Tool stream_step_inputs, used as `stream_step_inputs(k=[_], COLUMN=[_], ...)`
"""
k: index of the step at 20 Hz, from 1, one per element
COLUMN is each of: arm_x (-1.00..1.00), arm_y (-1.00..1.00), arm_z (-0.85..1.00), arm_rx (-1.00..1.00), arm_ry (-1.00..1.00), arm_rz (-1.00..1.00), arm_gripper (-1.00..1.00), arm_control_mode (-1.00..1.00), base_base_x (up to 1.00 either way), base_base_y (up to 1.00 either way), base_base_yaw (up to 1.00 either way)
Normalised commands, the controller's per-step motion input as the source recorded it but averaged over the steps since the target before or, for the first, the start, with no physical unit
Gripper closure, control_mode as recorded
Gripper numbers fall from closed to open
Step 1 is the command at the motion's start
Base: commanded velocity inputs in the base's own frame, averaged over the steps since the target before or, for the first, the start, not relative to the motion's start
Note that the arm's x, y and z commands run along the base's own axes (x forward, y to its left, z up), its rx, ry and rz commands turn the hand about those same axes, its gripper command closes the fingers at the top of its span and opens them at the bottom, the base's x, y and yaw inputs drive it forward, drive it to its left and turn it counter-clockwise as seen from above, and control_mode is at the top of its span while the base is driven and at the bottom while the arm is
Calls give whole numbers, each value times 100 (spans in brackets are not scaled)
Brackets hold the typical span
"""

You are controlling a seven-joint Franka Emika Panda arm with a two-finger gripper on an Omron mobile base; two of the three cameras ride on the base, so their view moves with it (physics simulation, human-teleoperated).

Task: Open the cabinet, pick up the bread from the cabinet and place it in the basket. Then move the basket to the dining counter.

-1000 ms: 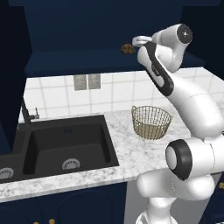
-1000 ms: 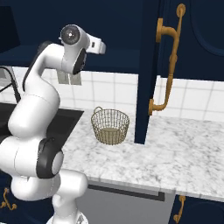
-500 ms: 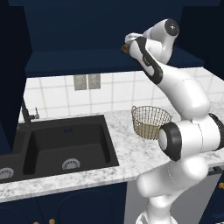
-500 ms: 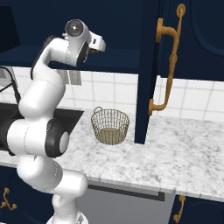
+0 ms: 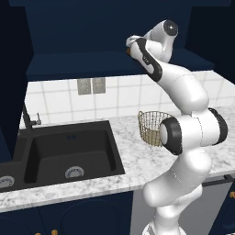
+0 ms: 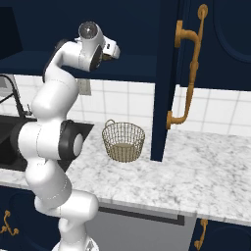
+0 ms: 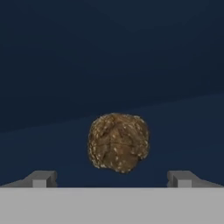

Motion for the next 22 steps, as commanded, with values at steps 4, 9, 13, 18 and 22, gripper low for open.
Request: stream_step_inputs(k=[4,9,13,18,22], arm_x=[46,48,42,34,0], arm_y=[0,0,0,0,0], arm_z=[-3,0,0,-3,-21], arm_rx=[0,0,-1,-1,-5], arm_ry=[0,0,0,0,0], arm_rz=[2,2,1,3,6], arm_gripper=[-100,-100,-100,-100,-100], arm_control_mode=[-100,-100,-100,-100,-100], base_base_x=[0,0,0,0,0], base_base_y=[0,0,0,0,0], base_base_yaw=[0,0,0,0,0])
